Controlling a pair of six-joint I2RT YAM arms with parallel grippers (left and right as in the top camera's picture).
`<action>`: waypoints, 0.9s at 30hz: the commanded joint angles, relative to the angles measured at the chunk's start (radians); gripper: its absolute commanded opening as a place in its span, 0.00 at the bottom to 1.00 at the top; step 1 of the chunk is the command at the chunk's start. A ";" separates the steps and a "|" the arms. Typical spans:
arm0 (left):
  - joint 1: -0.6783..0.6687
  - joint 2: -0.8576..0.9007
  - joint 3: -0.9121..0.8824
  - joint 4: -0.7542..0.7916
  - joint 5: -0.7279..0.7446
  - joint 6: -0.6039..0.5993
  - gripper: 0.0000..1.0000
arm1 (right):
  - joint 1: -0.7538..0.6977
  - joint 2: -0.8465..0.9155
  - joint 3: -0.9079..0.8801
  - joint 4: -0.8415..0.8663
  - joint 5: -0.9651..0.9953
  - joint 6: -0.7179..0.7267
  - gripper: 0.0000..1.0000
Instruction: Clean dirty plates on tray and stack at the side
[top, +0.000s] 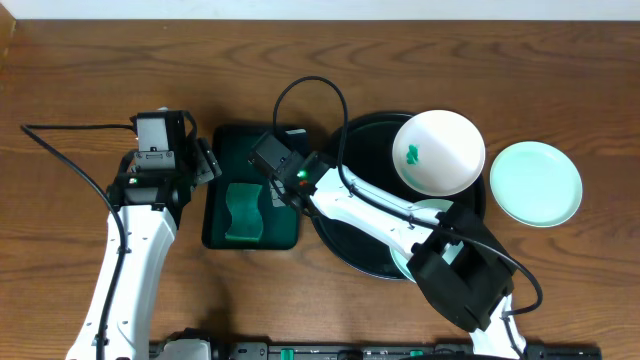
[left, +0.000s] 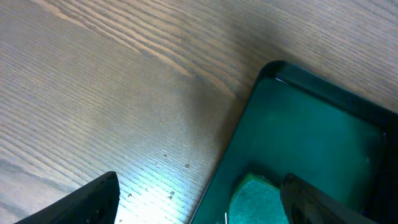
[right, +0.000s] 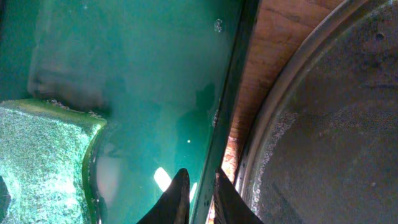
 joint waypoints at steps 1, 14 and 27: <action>0.003 -0.003 0.013 0.001 -0.012 0.006 0.83 | 0.002 0.011 0.016 0.002 0.033 0.009 0.09; 0.003 -0.003 0.013 0.001 -0.012 0.006 0.83 | 0.002 0.011 0.016 0.003 0.033 0.009 0.12; 0.003 -0.003 0.013 0.001 -0.012 0.006 0.83 | 0.003 0.011 0.016 0.011 0.034 0.009 0.01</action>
